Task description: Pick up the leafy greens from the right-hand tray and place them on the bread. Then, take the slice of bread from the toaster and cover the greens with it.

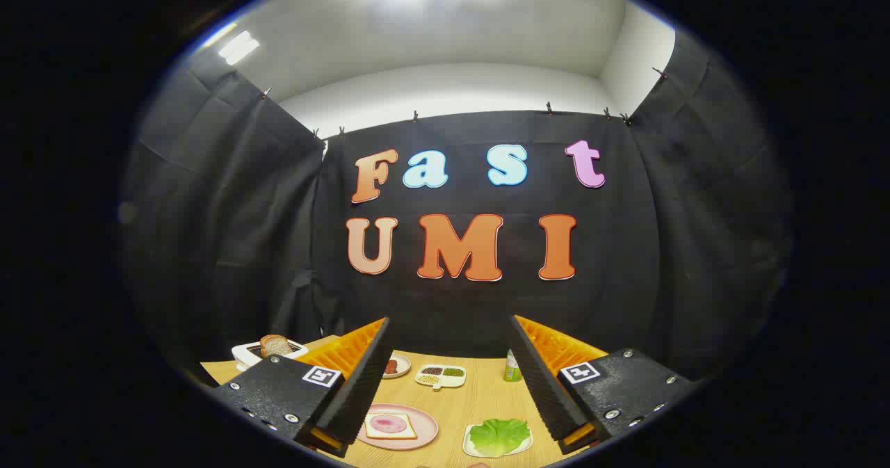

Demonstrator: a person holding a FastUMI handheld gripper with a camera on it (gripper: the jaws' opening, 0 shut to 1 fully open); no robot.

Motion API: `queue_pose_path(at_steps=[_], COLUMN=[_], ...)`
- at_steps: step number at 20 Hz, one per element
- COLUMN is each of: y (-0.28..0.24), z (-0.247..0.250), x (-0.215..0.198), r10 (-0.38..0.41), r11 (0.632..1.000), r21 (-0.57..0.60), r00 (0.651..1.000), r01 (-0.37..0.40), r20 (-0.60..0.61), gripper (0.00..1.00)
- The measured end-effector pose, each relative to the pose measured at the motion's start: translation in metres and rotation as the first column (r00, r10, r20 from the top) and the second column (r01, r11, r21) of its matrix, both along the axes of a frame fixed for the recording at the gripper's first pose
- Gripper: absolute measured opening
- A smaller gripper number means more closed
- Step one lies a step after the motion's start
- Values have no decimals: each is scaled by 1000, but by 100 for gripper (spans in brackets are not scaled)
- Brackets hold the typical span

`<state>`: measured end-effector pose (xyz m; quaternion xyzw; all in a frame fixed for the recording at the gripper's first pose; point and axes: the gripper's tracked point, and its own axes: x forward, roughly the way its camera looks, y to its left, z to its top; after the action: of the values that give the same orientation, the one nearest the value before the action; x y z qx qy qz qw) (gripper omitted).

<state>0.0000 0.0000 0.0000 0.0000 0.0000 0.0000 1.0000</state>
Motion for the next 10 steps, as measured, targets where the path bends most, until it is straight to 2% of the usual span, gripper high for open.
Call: queue_pose_path(at_steps=[10], y=[4], z=[-1], x=[0], r10=[21], r11=[1000], r21=[-1], r00=[1000], r01=[-21], r20=[-9], gripper=[99])
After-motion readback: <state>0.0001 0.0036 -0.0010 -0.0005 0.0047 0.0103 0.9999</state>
